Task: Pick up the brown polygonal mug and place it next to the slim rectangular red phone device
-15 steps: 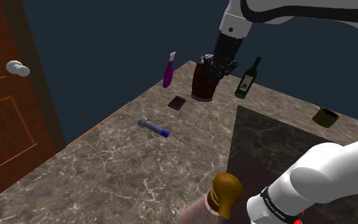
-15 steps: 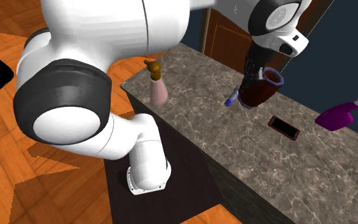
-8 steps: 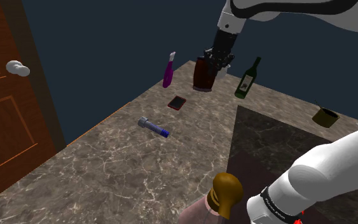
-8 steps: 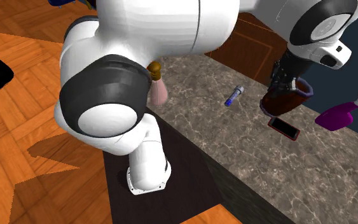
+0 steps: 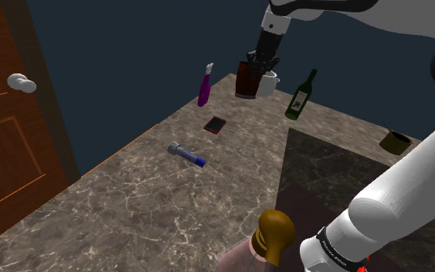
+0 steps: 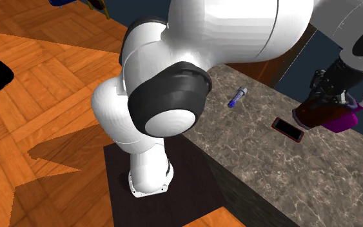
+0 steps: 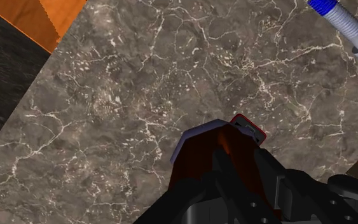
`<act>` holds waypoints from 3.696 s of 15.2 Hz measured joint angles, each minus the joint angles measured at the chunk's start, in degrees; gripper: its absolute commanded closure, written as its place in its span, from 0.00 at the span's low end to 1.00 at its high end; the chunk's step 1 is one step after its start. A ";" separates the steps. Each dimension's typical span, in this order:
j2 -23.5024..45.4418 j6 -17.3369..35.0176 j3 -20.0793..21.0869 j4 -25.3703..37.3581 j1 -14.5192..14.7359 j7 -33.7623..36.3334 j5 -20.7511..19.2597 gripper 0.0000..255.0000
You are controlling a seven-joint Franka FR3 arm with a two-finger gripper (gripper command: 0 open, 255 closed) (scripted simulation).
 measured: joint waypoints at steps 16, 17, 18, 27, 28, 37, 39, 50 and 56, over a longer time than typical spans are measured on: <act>2.46 11.07 -0.57 -8.67 -0.55 -0.98 -0.24 1.00; 2.60 11.81 -0.58 -9.26 -0.56 -0.98 -0.26 1.00; 2.77 12.62 -0.57 -9.91 -0.55 -0.96 -0.27 1.00; 4.35 19.40 -0.59 -15.11 -0.56 -0.84 -0.44 1.00; 4.49 20.12 -0.60 -15.69 -0.57 -0.84 -0.46 1.00; 7.30 26.55 -0.63 -19.31 -0.55 -0.61 -0.75 1.00; 7.71 27.97 -0.56 -20.06 -0.47 -0.47 -0.81 1.00; 8.37 30.01 -0.58 -21.33 -0.51 -0.40 -0.93 0.00; 7.64 27.74 -0.61 -20.01 -0.59 -0.61 -0.80 0.00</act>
